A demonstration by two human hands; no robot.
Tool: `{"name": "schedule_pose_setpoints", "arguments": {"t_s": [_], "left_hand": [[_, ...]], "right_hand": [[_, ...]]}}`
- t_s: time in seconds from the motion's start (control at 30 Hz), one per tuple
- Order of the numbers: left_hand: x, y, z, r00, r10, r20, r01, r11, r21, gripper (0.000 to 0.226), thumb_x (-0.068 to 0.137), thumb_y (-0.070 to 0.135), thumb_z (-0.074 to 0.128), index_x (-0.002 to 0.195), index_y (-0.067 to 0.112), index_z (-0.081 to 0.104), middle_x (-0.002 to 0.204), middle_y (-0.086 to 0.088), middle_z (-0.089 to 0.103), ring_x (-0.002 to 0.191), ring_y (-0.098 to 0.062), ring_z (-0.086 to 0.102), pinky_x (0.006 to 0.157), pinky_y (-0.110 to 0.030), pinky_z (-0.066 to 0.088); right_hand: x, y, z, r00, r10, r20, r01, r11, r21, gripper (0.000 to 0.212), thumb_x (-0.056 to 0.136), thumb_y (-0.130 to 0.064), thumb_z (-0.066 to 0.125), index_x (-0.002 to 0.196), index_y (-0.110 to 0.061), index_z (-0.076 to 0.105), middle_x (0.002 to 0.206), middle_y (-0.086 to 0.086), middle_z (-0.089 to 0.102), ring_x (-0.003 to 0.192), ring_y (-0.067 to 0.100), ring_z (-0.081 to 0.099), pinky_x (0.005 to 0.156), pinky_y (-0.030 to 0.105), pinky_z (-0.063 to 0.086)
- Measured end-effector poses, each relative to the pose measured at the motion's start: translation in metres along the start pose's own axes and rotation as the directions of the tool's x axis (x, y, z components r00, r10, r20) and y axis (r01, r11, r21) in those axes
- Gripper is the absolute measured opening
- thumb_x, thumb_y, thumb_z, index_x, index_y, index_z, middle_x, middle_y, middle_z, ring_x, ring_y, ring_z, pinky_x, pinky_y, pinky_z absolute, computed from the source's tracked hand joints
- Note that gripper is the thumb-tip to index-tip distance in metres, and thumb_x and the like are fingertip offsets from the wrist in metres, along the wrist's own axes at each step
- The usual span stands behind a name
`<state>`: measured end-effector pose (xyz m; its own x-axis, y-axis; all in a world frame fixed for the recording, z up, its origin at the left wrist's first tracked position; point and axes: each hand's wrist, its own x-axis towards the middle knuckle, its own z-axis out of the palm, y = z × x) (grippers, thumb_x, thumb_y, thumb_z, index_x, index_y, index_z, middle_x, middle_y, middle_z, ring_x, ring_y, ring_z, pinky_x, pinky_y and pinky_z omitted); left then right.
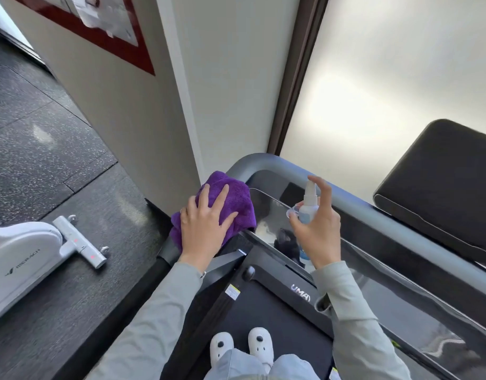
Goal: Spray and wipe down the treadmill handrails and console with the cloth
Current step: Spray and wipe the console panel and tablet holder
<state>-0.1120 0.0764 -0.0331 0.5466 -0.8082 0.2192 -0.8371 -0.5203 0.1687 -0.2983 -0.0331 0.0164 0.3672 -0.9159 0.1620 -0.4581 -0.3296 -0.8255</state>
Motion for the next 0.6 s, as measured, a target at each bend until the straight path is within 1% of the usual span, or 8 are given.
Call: {"name": "schedule_pose_setpoints", "arguments": {"t_s": [0.07, 0.13, 0.2, 0.27, 0.37, 0.47, 0.53, 0.6], "left_hand": [[-0.003, -0.002, -0.004, 0.999, -0.02, -0.026, 0.019, 0.999, -0.033, 0.055, 0.09, 0.049, 0.06, 0.139, 0.026, 0.054, 0.136, -0.015, 0.055, 0.098, -0.037, 0.058, 0.076, -0.047, 0.051], [0.0, -0.001, -0.009, 0.998, -0.058, 0.0, 0.058, 0.994, -0.089, 0.052, 0.092, 0.049, 0.056, 0.138, 0.026, 0.054, 0.131, -0.013, 0.058, 0.096, -0.037, 0.059, 0.074, -0.047, 0.051], [0.003, -0.005, -0.013, 0.994, -0.101, 0.044, 0.107, 0.982, -0.155, 0.051, 0.095, 0.049, 0.051, 0.141, 0.028, 0.051, 0.129, -0.009, 0.057, 0.098, -0.037, 0.058, 0.074, -0.047, 0.05], [0.004, -0.016, -0.016, 0.986, -0.139, 0.094, 0.158, 0.958, -0.24, 0.052, 0.095, 0.052, 0.047, 0.143, 0.032, 0.047, 0.127, -0.005, 0.057, 0.103, -0.035, 0.058, 0.078, -0.048, 0.051], [-0.001, -0.028, -0.02, 0.979, -0.174, 0.107, 0.2, 0.922, -0.332, 0.059, 0.09, 0.062, 0.038, 0.142, 0.034, 0.047, 0.125, 0.0, 0.058, 0.104, -0.031, 0.06, 0.08, -0.047, 0.051], [-0.006, -0.026, -0.02, 0.986, -0.157, 0.06, 0.168, 0.937, -0.306, 0.066, 0.086, 0.066, 0.032, 0.14, 0.032, 0.05, 0.124, -0.001, 0.06, 0.099, -0.03, 0.06, 0.074, -0.042, 0.05], [-0.006, -0.025, -0.019, 0.985, -0.168, 0.03, 0.17, 0.942, -0.289, 0.063, 0.087, 0.064, 0.035, 0.138, 0.031, 0.054, 0.121, -0.002, 0.062, 0.095, -0.029, 0.062, 0.069, -0.04, 0.049], [-0.006, -0.022, -0.017, 0.983, -0.181, 0.006, 0.176, 0.945, -0.275, 0.06, 0.088, 0.063, 0.038, 0.135, 0.031, 0.057, 0.118, -0.002, 0.064, 0.091, -0.029, 0.064, 0.065, -0.039, 0.048]], "right_hand": [[0.002, 0.0, 0.003, 1.0, -0.011, 0.021, 0.011, 0.999, -0.031, 0.067, 0.084, -0.006, 0.067, 0.134, -0.038, 0.036, 0.082, -0.009, 0.067, 0.079, 0.02, 0.064, 0.073, 0.031, 0.048], [0.005, -0.002, 0.007, 0.998, -0.014, 0.055, 0.017, 0.998, -0.054, 0.067, 0.084, -0.007, 0.067, 0.134, -0.038, 0.035, 0.084, -0.005, 0.068, 0.079, 0.023, 0.063, 0.072, 0.033, 0.05], [0.011, -0.005, 0.013, 0.996, -0.019, 0.085, 0.025, 0.997, -0.078, 0.067, 0.084, -0.009, 0.067, 0.134, -0.04, 0.033, 0.087, 0.0, 0.069, 0.08, 0.025, 0.063, 0.073, 0.037, 0.051], [0.018, -0.009, 0.024, 0.994, -0.026, 0.109, 0.039, 0.993, -0.111, 0.067, 0.084, -0.011, 0.067, 0.133, -0.041, 0.032, 0.088, 0.001, 0.068, 0.079, 0.026, 0.061, 0.071, 0.037, 0.05], [0.034, -0.016, 0.048, 0.986, -0.014, 0.163, 0.043, 0.984, -0.174, 0.066, 0.085, -0.01, 0.064, 0.138, -0.035, 0.034, 0.09, 0.004, 0.065, 0.08, 0.031, 0.061, 0.071, 0.04, 0.052], [0.048, -0.023, 0.074, 0.979, -0.004, 0.204, 0.053, 0.97, -0.236, 0.069, 0.084, -0.003, 0.056, 0.141, -0.033, 0.032, 0.088, 0.005, 0.062, 0.078, 0.034, 0.061, 0.067, 0.043, 0.052], [0.054, -0.025, 0.089, 0.978, 0.019, 0.206, 0.039, 0.961, -0.274, 0.071, 0.081, 0.0, 0.051, 0.138, -0.036, 0.029, 0.082, 0.002, 0.057, 0.074, 0.034, 0.059, 0.06, 0.038, 0.047], [0.058, -0.023, 0.095, 0.98, 0.056, 0.193, 0.005, 0.953, -0.301, 0.073, 0.079, 0.002, 0.049, 0.134, -0.039, 0.026, 0.075, -0.002, 0.05, 0.071, 0.035, 0.058, 0.057, 0.035, 0.042]]}}
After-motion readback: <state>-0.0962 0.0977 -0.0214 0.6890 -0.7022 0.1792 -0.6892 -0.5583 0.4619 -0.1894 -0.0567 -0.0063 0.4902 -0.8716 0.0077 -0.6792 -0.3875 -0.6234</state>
